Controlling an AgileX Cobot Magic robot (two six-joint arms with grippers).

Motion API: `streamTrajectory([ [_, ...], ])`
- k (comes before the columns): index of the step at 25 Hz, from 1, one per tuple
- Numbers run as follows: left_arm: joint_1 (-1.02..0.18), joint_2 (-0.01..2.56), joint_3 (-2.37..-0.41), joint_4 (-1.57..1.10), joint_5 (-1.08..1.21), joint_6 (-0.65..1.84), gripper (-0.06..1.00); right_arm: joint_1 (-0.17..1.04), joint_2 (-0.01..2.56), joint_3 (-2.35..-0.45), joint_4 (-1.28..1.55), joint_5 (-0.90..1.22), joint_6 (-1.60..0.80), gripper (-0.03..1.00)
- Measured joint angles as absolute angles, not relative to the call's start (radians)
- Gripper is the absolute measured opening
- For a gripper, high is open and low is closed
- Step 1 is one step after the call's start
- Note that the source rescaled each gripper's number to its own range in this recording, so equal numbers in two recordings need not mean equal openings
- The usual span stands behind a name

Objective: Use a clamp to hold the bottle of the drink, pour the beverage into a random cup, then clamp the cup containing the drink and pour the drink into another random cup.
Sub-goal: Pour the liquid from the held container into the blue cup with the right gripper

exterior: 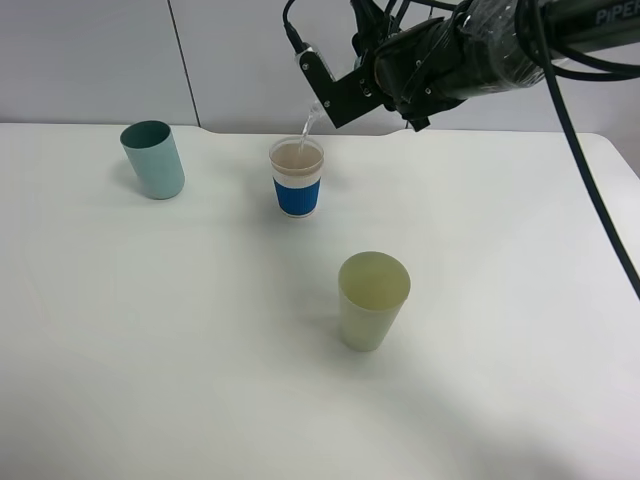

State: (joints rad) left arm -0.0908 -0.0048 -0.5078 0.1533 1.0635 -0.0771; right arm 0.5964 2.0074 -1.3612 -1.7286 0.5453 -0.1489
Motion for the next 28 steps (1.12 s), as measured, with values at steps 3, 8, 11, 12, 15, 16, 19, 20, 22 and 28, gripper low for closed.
streamTrajectory([
  [3, -0.091, -0.005, -0.508, 0.153, 1.063, -0.077, 1.00, 0.596, 2.007, -1.361, -1.729, 0.546, -0.155, 0.00],
  [8, -0.091, -0.005, -0.508, 0.153, 1.063, -0.077, 1.00, 0.599, 2.007, -1.361, -1.729, 0.559, -0.158, 0.00],
  [11, -0.091, -0.005, -0.508, 0.153, 1.063, -0.077, 1.00, 0.606, 2.007, -1.361, -1.729, 0.575, -0.158, 0.00],
  [12, -0.091, -0.005, -0.508, 0.153, 1.063, -0.077, 1.00, 0.609, 2.007, -1.361, -1.729, 0.583, -0.161, 0.00],
  [15, -0.091, -0.005, -0.508, 0.153, 1.063, -0.077, 1.00, 0.611, 2.007, -1.361, -1.729, 0.600, -0.168, 0.00],
  [16, -0.091, -0.005, -0.508, 0.153, 1.063, -0.077, 1.00, 0.612, 2.007, -1.361, -1.729, 0.608, -0.170, 0.00],
  [19, -0.091, -0.005, -0.508, 0.153, 1.063, -0.077, 1.00, 0.619, 2.007, -1.362, -1.729, 0.628, -0.194, 0.00],
  [20, -0.091, -0.005, -0.508, 0.153, 1.063, -0.077, 1.00, 0.620, 2.007, -1.362, -1.729, 0.634, -0.198, 0.00],
  [22, -0.091, -0.005, -0.508, 0.153, 1.063, -0.077, 1.00, 0.623, 2.007, -1.362, -1.729, 0.648, -0.204, 0.00],
  [28, -0.091, -0.005, -0.508, 0.153, 1.063, -0.077, 1.00, 0.629, 2.007, -1.362, -1.729, 0.659, -0.227, 0.00],
])
